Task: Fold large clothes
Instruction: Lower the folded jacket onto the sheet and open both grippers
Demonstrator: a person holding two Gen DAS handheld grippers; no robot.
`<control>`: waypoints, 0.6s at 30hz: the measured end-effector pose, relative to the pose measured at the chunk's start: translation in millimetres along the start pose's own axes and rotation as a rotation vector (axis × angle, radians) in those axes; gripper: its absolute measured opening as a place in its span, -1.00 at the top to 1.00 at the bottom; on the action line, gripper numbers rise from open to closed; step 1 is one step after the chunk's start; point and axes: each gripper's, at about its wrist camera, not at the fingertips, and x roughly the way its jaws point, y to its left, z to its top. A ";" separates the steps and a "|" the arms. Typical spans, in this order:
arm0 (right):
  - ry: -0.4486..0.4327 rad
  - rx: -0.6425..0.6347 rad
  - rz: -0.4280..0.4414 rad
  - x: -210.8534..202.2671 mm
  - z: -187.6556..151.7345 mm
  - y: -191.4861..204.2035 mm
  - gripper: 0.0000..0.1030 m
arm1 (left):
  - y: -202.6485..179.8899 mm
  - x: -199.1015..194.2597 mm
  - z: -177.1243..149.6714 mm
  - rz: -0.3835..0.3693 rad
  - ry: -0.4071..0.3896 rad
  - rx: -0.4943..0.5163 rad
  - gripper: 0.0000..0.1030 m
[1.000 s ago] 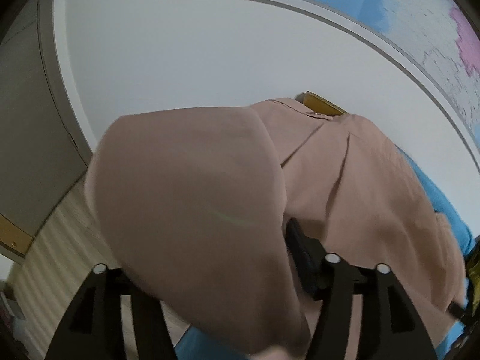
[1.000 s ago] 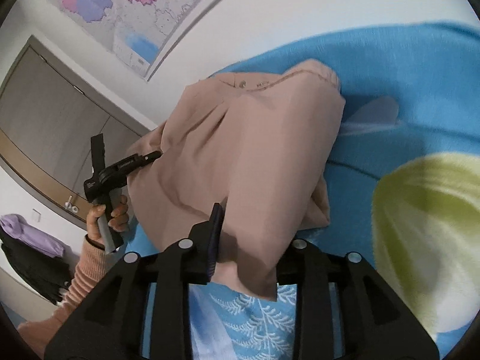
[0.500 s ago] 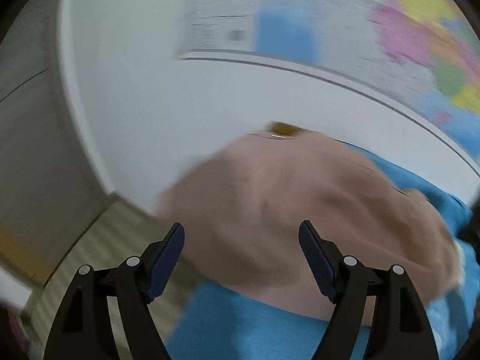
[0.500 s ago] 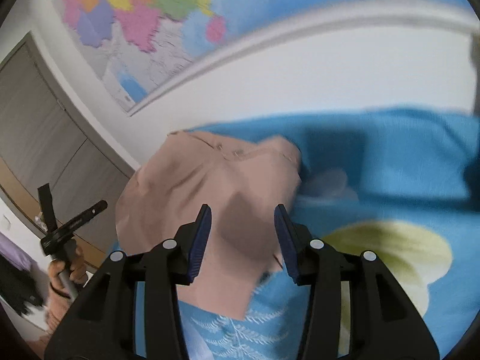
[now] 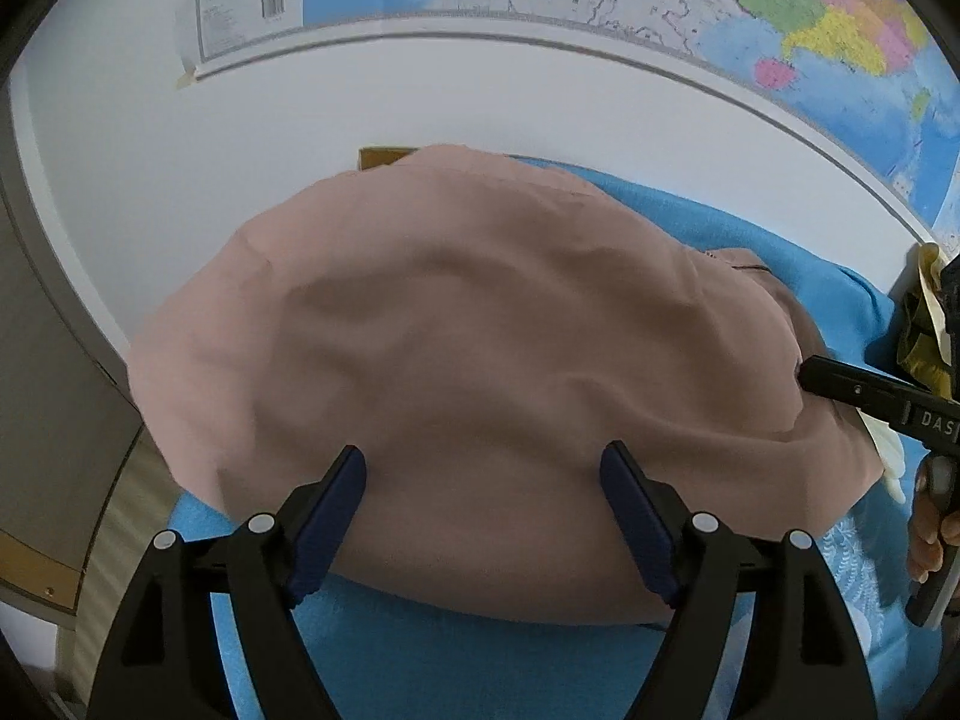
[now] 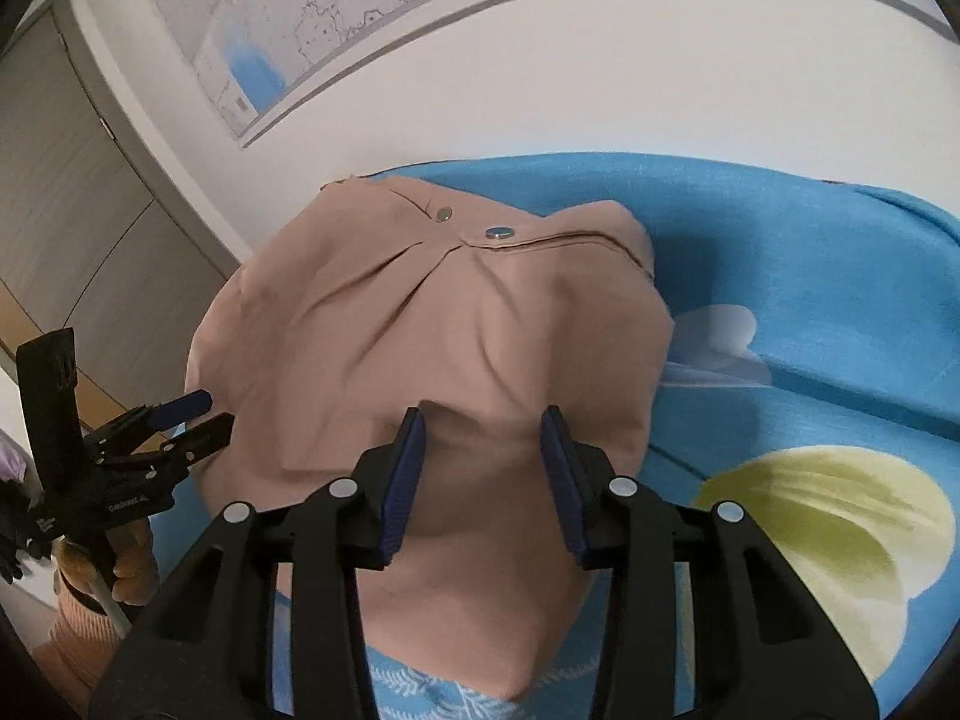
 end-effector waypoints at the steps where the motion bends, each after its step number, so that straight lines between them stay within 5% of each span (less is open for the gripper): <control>1: -0.008 -0.010 0.000 -4.2 -0.2 2.3 0.21 | -2.7 1.8 2.3 0.005 -0.004 -0.001 -0.51; 11: -0.062 -0.190 0.000 -25.4 -16.4 45.8 0.08 | -29.5 -24.2 -3.3 0.015 -0.081 0.039 -0.60; 18: 0.025 -0.302 -0.049 0.2 -38.3 59.9 0.03 | -43.5 -16.5 -10.4 -0.028 -0.045 0.051 -0.64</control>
